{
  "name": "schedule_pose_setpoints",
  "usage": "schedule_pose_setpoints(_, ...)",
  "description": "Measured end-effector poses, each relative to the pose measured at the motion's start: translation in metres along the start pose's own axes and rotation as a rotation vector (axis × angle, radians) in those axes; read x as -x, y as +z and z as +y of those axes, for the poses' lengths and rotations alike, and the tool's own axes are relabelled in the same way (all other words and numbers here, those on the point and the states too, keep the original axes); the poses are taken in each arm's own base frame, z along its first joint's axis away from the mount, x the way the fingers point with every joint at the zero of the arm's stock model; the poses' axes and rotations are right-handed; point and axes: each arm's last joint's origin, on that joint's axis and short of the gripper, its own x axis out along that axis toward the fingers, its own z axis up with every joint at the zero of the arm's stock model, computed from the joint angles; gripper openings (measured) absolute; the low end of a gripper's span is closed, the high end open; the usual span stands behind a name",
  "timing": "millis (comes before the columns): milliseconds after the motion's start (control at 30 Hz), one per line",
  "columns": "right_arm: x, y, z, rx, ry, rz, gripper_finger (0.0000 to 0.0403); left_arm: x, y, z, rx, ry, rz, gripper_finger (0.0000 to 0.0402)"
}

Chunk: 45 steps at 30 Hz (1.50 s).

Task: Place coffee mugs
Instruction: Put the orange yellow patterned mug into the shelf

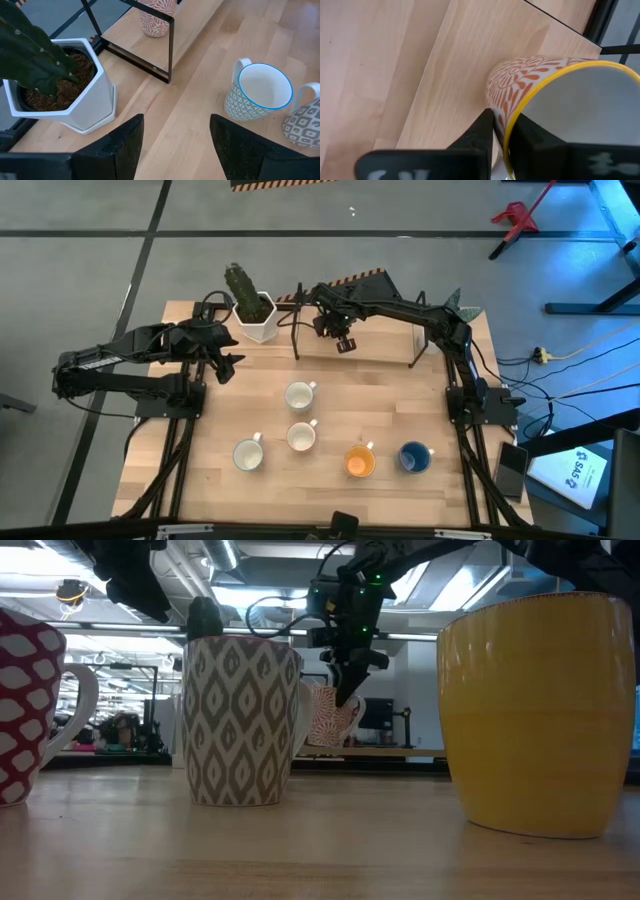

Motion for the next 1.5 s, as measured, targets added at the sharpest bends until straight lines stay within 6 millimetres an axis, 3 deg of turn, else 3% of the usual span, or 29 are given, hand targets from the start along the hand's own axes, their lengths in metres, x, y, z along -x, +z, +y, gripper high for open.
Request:
schedule_pose_setpoints(233,0.001,0.000,0.000,0.002,0.001,-0.002,0.0063,0.000,0.000,0.000,0.000,0.000,0.000,0.0222)
schedule_pose_setpoints(433,0.001,0.000,0.000,0.006,0.015,-0.018,0.0107,0.000,0.000,0.000,0.000,0.006,-0.002,0.0222)
schedule_pose_setpoints(633,0.002,0.004,-0.006,0.006,-0.070,-0.031,0.0136,0.000,0.000,0.000,-0.001,0.008,-0.002,0.0222)
schedule_pose_setpoints(1100,0.058,0.022,-0.028,0.014,-0.237,-0.150,0.0138,0.000,0.000,0.000,0.010,0.008,-0.002,0.0222)
schedule_pose_setpoints(1233,0.076,0.022,-0.032,-0.059,-0.299,-0.126,0.0138,0.000,0.000,0.000,0.021,0.007,-0.002,0.0222)
schedule_pose_setpoints(1333,0.082,0.019,-0.036,-0.135,-0.332,-0.112,0.0138,0.000,0.000,0.000,0.023,0.008,-0.002,0.0222)
schedule_pose_setpoints(1500,0.079,0.012,-0.031,-0.175,-0.241,-0.068,0.0138,0.000,0.000,0.000,0.031,0.007,-0.002,0.0222)
